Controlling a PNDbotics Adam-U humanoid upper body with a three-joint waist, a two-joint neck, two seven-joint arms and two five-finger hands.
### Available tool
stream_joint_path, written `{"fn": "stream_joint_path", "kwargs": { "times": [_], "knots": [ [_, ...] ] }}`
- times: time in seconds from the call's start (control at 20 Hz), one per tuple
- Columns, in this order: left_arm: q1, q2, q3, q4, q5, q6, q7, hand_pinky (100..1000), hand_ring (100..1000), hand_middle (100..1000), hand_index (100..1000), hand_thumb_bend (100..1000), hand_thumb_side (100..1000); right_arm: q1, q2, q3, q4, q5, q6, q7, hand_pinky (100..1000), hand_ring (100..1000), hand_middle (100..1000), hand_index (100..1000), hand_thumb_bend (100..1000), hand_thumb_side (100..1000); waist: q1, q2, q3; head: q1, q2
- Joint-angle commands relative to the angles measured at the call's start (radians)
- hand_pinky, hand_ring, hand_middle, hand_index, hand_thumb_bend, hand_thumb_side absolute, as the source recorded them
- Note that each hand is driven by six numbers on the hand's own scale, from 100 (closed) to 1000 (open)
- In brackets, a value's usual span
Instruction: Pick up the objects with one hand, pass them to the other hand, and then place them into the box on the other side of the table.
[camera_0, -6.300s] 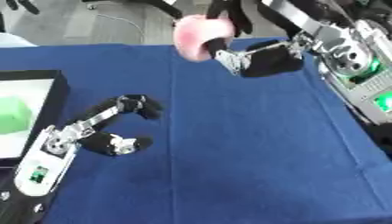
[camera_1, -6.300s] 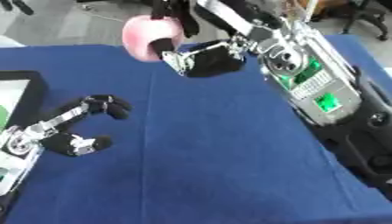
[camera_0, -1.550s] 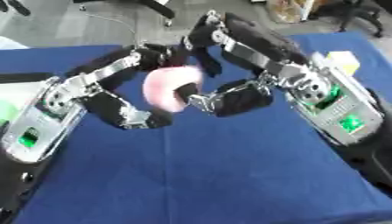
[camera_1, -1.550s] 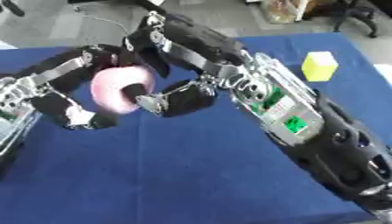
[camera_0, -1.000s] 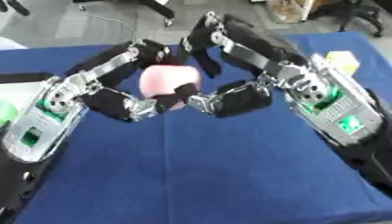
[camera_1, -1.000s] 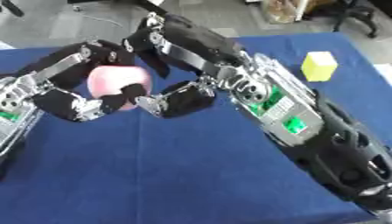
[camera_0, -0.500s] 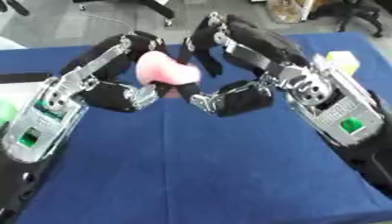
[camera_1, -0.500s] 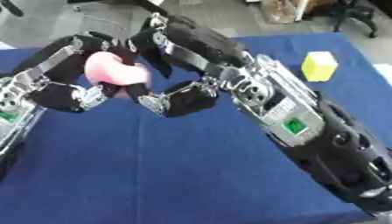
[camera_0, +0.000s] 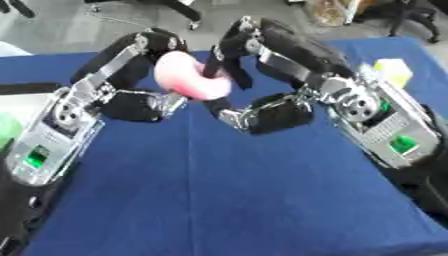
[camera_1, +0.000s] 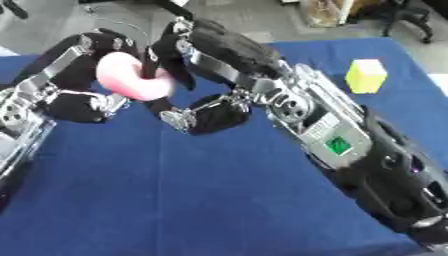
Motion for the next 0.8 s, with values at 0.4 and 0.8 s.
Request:
{"fn": "stream_joint_path", "kwargs": {
  "times": [0.4, 0.8],
  "knots": [
    [-0.024, 0.021, 0.005, -0.006, 0.017, -0.012, 0.006, 407, 326, 373, 388, 100, 279, -0.023, -0.014, -0.020, -0.015, 0.038, -0.067, 0.015, 632, 367, 330, 507, 482, 364, 0.005, -0.007, -0.002, 0.006, -0.002],
    [-0.012, 0.043, -0.002, 0.031, 0.013, -0.034, -0.020, 410, 329, 375, 388, 100, 283, -0.035, -0.014, -0.049, -0.015, 0.155, -0.131, -0.035, 632, 407, 365, 512, 545, 460, 0.003, -0.005, -0.003, 0.008, -0.002]
  ]
}}
